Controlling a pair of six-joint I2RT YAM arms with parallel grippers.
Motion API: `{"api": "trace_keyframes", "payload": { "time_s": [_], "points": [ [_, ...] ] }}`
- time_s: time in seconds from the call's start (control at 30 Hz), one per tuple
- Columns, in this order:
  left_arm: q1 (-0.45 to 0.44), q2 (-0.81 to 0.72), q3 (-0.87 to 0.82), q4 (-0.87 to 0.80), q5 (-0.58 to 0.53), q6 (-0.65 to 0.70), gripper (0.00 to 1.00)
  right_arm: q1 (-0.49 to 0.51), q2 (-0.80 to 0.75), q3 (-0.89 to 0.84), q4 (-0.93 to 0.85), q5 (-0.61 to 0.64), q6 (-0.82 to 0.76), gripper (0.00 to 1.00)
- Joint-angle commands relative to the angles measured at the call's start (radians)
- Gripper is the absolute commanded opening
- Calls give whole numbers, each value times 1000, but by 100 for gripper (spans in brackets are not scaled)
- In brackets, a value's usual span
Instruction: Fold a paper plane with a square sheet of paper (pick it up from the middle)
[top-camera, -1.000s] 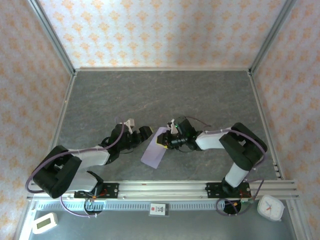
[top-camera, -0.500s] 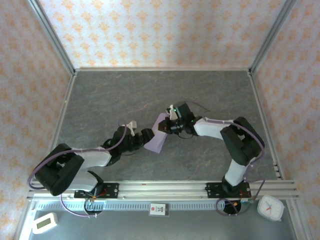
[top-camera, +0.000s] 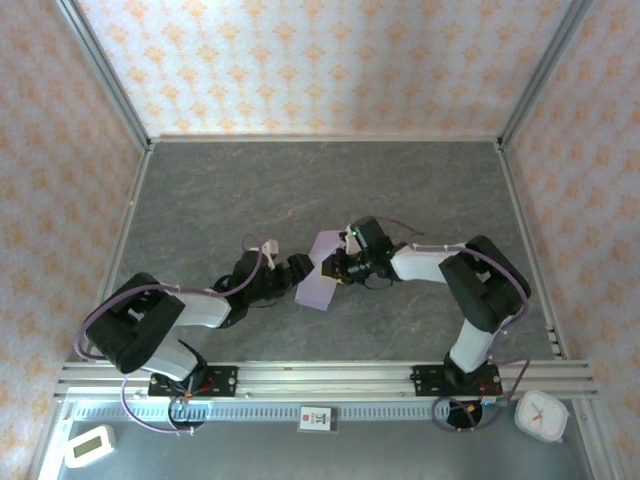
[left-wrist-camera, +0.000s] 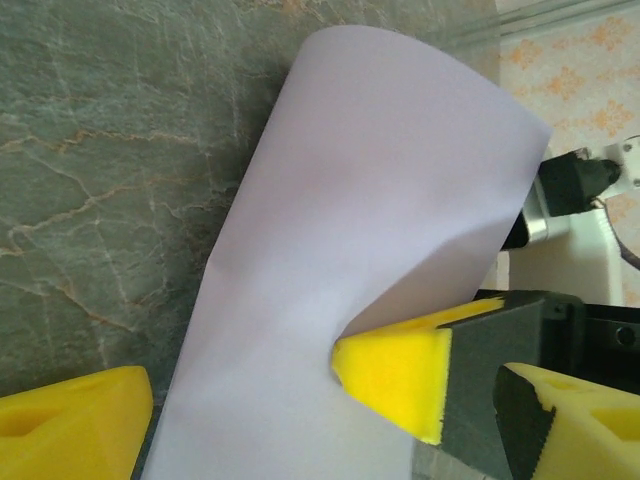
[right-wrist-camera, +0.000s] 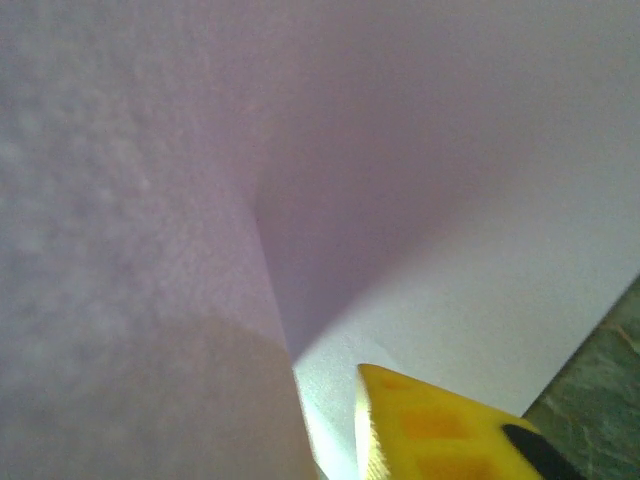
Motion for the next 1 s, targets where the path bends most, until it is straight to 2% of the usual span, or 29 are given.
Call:
{"api": "trace_keyframes", "payload": {
  "time_s": [0.0,0.2,0.43,0.67,0.83,0.97],
  "points": [
    [-9,14,25,58,-22,-8,90,5,-36,-28,120,-39,64,16],
    [-12,16,28,60,-23,-11,90,4,-45,-75,379,-154,195,3],
    [-23,27,28,87,-33,-23,90,4,-27,-182,726,-216,397,2],
    [-24,26,31,96,-24,-26,91,2,-3,-157,550,-166,293,6],
    [5,-40,33,-29,-68,12,92,3,-13,-92,296,-99,144,10],
    [52,-56,52,-74,-79,22,93,4,-3,-66,203,-72,88,11]
  ]
}}
